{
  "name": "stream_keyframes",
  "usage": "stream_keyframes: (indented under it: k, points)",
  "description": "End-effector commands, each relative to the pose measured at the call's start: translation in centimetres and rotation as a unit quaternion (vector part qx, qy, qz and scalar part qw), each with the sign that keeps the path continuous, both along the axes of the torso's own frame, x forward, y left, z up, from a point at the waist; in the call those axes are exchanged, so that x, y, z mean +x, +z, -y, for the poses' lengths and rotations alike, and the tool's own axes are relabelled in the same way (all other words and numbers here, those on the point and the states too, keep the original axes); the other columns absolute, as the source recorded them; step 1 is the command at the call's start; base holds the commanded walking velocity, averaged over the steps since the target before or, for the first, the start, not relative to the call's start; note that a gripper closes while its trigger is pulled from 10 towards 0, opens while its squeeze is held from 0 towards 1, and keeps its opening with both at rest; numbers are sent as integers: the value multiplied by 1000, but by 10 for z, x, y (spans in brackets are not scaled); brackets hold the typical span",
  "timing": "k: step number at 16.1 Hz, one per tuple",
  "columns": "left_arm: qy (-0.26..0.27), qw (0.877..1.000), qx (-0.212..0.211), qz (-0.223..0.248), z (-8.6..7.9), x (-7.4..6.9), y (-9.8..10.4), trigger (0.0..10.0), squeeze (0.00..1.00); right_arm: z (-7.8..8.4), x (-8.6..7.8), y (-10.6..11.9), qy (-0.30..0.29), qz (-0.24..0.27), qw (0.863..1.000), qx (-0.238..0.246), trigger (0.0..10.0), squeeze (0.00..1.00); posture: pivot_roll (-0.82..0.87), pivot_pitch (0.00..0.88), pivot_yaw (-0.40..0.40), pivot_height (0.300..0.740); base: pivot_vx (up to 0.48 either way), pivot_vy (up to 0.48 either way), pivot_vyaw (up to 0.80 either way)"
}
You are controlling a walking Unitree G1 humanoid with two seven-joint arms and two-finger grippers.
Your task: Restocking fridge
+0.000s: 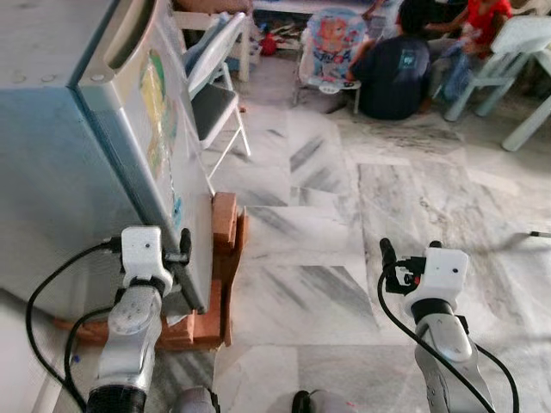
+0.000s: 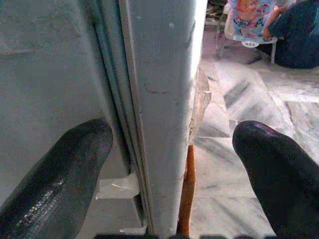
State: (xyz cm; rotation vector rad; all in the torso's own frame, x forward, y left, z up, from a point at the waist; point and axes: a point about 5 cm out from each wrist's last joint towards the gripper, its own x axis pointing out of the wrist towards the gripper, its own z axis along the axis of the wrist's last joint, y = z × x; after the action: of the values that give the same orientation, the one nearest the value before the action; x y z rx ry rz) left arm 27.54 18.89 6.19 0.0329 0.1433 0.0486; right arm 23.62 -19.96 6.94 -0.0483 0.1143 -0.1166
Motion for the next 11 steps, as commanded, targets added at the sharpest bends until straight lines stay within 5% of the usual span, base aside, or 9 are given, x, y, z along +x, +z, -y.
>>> stream_keyframes:
  k: [1,11]
  points:
    - [4,1000,-4,3,-4,5,4,10000,0,3,-3,1,1,-4,1000,-8,10000,0,21,92,-72,740,0,0,0]
    - [-92,996,-10,7,19,18,7,10000,0,5,-6,-4,4,-18,1000,-12,10000,0,9,88,-68,740,0,0,0]
